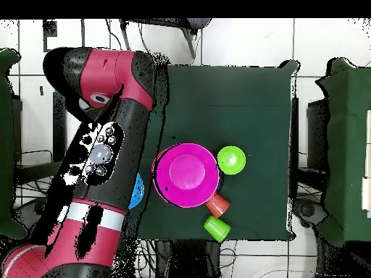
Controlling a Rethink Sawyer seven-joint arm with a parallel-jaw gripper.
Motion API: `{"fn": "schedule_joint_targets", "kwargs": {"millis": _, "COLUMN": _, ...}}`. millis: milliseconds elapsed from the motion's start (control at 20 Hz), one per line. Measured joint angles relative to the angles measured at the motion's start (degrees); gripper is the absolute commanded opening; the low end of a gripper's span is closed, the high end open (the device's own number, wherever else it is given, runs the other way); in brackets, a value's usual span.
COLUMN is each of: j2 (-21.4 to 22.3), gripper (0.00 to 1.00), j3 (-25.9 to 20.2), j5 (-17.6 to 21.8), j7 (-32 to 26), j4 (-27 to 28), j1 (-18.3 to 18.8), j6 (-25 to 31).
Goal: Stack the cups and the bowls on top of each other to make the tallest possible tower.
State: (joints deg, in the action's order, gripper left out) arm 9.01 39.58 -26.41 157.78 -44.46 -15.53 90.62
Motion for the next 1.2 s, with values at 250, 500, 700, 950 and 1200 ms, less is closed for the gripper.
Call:
{"fn": "schedule_joint_targets", "kwargs": {"millis": 250, "j2": 0.3, "gripper": 1.0, "j3": 0.0, "j5": -0.2, "j7": 1.1, "j4": -0.9, "j1": 0.2, "j6": 0.0}}
{"fn": "schedule_joint_targets", "kwargs": {"millis": 500, "j2": 1.1, "gripper": 1.0, "j3": 0.0, "j5": -0.2, "j7": 1.1, "j4": -2.6, "j1": 0.6, "j6": 0.0}}
{"fn": "schedule_joint_targets", "kwargs": {"millis": 700, "j2": 2.1, "gripper": 1.0, "j3": 0.0, "j5": -0.2, "j7": 1.1, "j4": -4.8, "j1": 0.5, "j6": 0.0}}
{"fn": "schedule_joint_targets", "kwargs": {"millis": 950, "j2": 4.4, "gripper": 1.0, "j3": -0.1, "j5": -0.6, "j7": 1.1, "j4": -9.9, "j1": 0.2, "j6": -2.1}}
{"fn": "schedule_joint_targets", "kwargs": {"millis": 1200, "j2": 6.4, "gripper": 1.0, "j3": -0.1, "j5": -3.5, "j7": 1.1, "j4": -15.7, "j1": -0.9, "j6": -11.1}}
